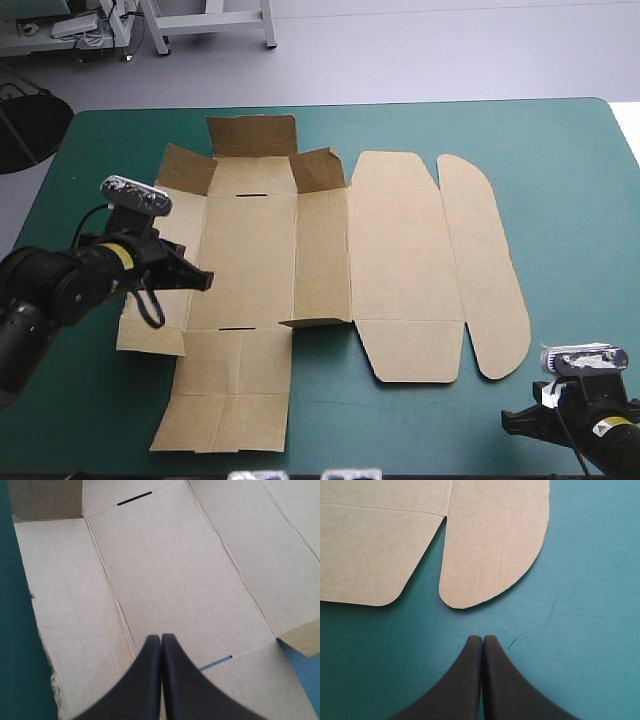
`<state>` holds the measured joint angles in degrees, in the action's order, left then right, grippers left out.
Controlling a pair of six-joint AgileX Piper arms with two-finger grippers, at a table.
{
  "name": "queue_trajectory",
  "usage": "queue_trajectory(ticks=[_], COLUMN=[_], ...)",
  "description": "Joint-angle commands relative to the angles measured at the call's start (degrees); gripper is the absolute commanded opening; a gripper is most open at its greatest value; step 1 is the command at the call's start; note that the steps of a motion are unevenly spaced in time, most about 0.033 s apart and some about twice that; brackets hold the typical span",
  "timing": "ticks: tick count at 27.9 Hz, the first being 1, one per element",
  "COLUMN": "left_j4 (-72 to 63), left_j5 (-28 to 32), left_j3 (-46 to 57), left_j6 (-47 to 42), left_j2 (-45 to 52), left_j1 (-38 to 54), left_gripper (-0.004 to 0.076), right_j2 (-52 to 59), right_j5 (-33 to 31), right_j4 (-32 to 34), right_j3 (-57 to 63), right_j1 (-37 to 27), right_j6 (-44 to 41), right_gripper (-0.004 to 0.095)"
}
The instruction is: Fold the box
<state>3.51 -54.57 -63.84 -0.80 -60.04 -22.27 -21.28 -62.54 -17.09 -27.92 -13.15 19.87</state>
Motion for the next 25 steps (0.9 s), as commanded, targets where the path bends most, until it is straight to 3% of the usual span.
queue_trajectory(ticks=[1,9,15,19,25], left_j4=[-1.5,-27.9,-40.8,-41.5,-39.6], left_j5=[4.7,1.6,-7.2,-11.7,-14.5], left_j3=[-6.4,-12.6,-12.6,-12.6,-12.5], left_j6=[0.8,17.6,26.9,28.5,29.1], left_j2=[-5.4,-14.5,-19.4,-23.0,-27.5], left_j1=[5.2,32.3,49.8,55.1,56.1], left_gripper=[-0.0008,-0.0008,-0.0008,-0.0009,-0.0009], right_j2=[-0.4,-0.4,-0.4,-0.4,-0.4], right_j5=[2.9,2.9,2.9,2.9,2.9], right_j4=[-0.9,-0.9,-0.9,-0.9,-0.9], right_j3=[-1.5,-1.5,-1.5,-1.5,-1.5], right_j1=[0.1,0.1,0.1,0.1,0.1], right_j6=[0.5,0.5,0.5,0.5,0.5], right_gripper=[-0.0018,-0.0018,-0.0018,-0.0018,-0.0018])
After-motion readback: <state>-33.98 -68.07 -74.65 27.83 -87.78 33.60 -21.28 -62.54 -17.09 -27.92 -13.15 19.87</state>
